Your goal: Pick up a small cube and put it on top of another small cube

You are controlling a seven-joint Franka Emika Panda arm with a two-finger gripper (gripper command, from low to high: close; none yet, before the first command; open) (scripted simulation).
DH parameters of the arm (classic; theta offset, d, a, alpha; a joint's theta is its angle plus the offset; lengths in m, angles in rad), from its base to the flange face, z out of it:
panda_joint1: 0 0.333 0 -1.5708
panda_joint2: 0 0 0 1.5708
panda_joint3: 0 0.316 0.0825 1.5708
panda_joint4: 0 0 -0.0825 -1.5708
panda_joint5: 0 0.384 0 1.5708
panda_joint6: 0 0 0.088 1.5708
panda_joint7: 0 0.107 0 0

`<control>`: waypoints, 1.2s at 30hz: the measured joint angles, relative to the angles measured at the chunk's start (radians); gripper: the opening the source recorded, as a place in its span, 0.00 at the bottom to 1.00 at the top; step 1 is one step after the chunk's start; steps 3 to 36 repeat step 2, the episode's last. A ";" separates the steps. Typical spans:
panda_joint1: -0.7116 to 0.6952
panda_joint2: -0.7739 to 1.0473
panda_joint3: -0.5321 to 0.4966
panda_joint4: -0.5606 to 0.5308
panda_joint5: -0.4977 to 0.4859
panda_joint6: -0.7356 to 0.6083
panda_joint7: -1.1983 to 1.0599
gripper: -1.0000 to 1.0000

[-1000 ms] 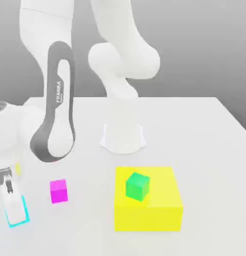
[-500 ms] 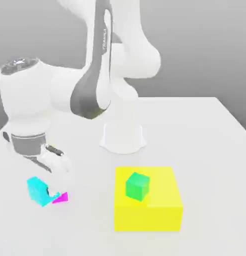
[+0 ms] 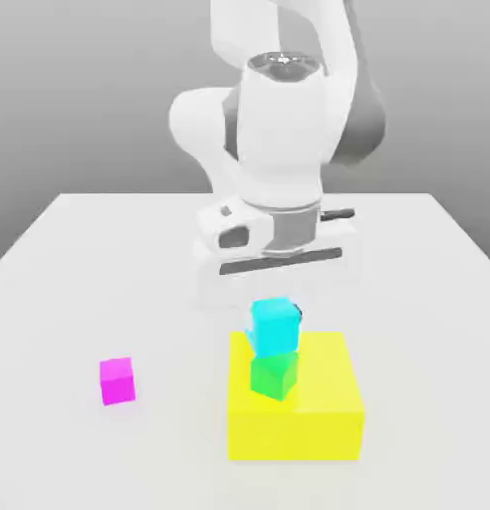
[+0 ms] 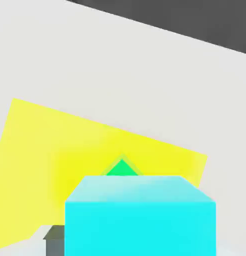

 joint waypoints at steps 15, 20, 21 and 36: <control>0.000 0.000 0.000 0.000 0.000 0.000 0.000 1.00; 0.000 0.000 0.000 0.000 0.000 0.000 0.000 1.00; 0.000 0.000 0.000 0.000 0.000 0.000 0.000 1.00; 0.000 0.000 0.000 0.000 0.000 0.000 0.000 1.00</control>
